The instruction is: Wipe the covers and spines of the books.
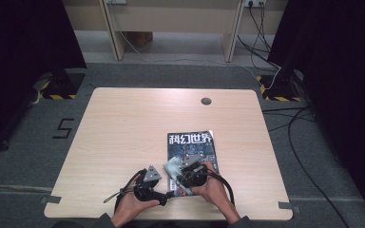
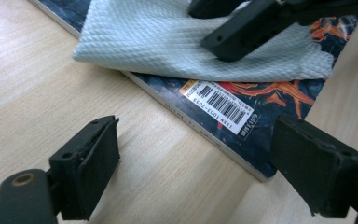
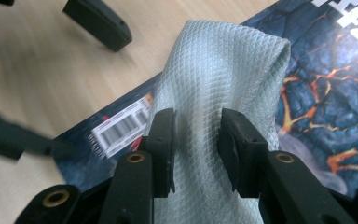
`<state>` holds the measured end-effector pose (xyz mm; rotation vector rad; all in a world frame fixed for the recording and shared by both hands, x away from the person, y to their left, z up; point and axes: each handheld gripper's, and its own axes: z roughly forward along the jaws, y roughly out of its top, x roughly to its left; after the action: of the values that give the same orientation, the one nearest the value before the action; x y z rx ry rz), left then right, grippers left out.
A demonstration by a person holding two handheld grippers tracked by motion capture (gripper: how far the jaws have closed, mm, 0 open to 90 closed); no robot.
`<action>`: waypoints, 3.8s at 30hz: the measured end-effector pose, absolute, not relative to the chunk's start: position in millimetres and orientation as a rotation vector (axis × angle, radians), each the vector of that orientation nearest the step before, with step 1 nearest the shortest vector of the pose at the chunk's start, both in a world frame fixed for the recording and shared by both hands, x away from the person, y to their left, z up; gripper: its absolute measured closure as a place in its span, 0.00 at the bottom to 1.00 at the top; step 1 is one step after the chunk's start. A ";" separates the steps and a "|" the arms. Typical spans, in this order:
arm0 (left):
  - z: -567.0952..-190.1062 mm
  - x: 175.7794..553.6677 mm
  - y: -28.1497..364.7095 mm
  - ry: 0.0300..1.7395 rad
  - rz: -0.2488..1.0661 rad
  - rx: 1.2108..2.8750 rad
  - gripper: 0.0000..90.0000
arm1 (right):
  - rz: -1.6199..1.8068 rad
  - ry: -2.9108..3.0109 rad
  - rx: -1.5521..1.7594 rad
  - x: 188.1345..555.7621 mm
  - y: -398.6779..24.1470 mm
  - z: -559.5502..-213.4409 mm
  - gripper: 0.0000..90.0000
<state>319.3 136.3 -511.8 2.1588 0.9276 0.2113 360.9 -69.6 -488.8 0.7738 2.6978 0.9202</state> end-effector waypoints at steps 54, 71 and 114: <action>-514.4 318.2 125.0 0.964 0.255 2.127 0.19 | 0.810 2.560 1.067 326.4 -175.3 -481.9 0.74; -515.4 319.3 125.7 0.949 0.255 2.126 0.17 | 0.769 2.470 1.194 403.8 -170.1 -481.8 0.76; -516.0 319.5 126.1 0.945 0.257 2.123 0.16 | 1.088 2.232 1.271 434.1 -195.4 -451.2 0.89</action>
<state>319.5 126.1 -516.0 2.1232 0.9445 0.2568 434.1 -195.4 -451.2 1.2709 2.2319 1.0882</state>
